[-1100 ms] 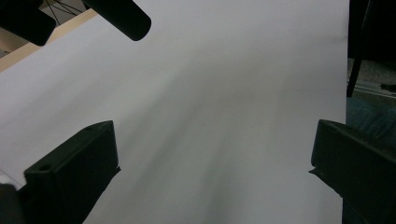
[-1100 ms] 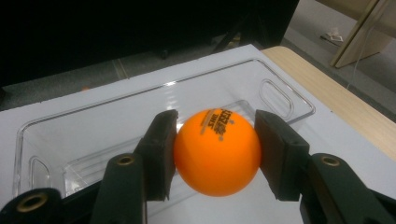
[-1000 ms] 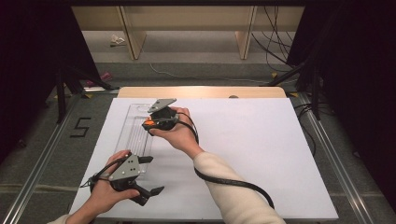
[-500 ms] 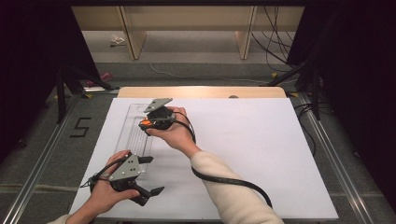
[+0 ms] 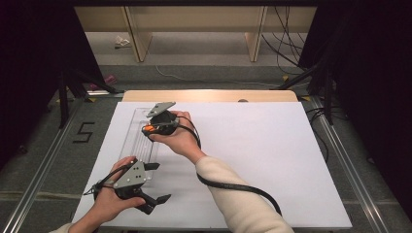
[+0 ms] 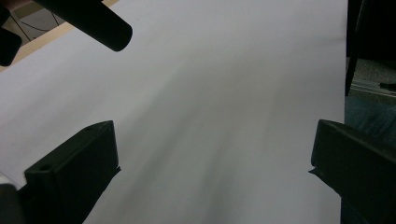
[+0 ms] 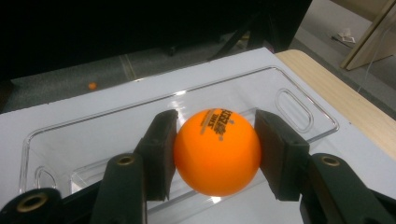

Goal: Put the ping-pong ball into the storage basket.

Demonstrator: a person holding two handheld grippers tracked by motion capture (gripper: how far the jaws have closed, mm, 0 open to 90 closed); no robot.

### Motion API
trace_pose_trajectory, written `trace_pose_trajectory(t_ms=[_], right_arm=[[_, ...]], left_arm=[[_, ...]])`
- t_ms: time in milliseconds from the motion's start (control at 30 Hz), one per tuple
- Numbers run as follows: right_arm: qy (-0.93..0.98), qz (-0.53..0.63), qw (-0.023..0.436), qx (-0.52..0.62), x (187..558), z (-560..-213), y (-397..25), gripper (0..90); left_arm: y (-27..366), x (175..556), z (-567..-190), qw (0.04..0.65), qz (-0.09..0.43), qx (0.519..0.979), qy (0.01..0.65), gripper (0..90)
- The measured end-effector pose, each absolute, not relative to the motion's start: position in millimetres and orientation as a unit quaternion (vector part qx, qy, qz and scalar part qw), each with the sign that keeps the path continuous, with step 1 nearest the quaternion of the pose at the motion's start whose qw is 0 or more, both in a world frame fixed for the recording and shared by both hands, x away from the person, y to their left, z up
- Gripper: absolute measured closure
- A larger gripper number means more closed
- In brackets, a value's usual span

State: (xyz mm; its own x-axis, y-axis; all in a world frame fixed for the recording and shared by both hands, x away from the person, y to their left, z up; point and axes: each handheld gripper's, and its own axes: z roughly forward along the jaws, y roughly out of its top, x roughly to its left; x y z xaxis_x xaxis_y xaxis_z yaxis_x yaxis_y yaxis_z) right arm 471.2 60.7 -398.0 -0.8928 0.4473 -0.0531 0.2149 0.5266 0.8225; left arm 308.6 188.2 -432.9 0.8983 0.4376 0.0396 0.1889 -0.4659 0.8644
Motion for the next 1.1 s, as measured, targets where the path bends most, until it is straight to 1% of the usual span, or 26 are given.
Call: trace_pose_trajectory(t_ms=[1100], right_arm=[[0.873, 0.436, 0.122, 0.182, 474, -404, 79, 51.4]], left_arm=[[188, 308, -433, 0.482, 0.128, 0.847, 0.183, 0.5]])
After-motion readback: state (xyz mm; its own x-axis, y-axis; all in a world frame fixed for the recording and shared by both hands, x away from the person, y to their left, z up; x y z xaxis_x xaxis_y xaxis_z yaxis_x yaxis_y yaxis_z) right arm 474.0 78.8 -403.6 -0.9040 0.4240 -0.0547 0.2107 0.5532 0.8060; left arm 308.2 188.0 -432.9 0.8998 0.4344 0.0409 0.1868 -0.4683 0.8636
